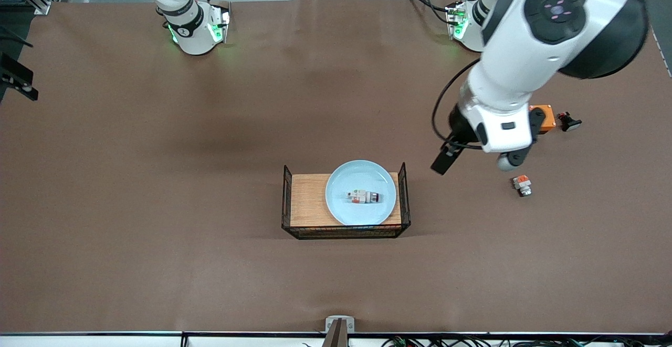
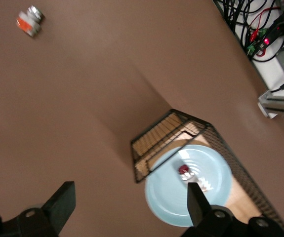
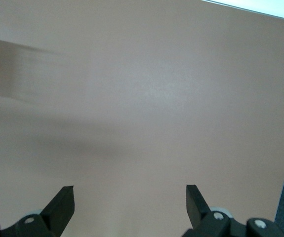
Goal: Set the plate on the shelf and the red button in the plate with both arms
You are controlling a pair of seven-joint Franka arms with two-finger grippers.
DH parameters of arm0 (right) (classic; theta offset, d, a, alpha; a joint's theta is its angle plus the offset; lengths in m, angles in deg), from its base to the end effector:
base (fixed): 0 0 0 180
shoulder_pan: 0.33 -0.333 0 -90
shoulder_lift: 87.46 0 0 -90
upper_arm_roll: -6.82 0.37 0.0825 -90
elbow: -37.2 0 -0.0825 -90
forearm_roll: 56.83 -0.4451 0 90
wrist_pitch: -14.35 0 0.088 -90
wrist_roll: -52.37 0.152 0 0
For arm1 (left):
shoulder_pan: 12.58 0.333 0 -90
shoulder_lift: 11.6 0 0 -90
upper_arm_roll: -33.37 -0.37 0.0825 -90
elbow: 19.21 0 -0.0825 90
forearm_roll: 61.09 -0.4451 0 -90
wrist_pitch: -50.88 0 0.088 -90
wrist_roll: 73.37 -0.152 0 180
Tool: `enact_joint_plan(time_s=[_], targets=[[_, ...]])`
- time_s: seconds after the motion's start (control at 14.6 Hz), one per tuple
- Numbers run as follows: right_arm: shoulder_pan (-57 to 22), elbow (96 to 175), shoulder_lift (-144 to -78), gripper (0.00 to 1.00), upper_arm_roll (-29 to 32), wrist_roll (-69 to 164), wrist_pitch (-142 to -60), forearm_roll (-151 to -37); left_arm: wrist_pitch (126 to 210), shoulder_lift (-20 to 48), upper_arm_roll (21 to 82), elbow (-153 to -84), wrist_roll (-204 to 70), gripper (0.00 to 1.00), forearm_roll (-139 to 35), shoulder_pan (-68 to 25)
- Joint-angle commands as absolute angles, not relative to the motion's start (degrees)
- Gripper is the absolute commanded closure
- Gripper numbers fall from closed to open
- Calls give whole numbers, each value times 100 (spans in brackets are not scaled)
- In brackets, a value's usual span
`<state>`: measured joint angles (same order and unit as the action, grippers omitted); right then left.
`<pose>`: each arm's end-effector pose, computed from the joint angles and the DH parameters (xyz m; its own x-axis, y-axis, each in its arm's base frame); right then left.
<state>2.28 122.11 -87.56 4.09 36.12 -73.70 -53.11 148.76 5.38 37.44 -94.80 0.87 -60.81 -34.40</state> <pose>0.6117 -0.0672 0.6770 0.9819 0.1866 0.0329 0.1836 -0.9800 0.0770 0.6658 -0.3156 0.5825 0.6612 0.7502 0.0007 0.7467 -0.6581 0.0967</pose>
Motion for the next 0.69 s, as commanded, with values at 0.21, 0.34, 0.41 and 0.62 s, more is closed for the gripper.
enact_joint_plan(time_s=[0.21, 0.34, 0.41, 0.62], targets=[[248, 12167, -9071, 0, 410, 3699, -7574, -5209, 13877, -429, 3768, -10189, -3561, 1, -5916, -2569], [371, 12149, -9071, 0, 410, 3699, -7591, -5226, 13877, -824, 3768, -10690, -4424, 0, -5872, -2235], [467, 12140, -9071, 0, 410, 3699, -7643, -5261, 13894, -939, 3768, -10884, -4662, 1, -5872, -2138], [460, 12140, -9071, 0, 418, 3812, -7697, -5226, 13982, -1282, 3768, -11367, -5664, 0, -5872, -1646]])
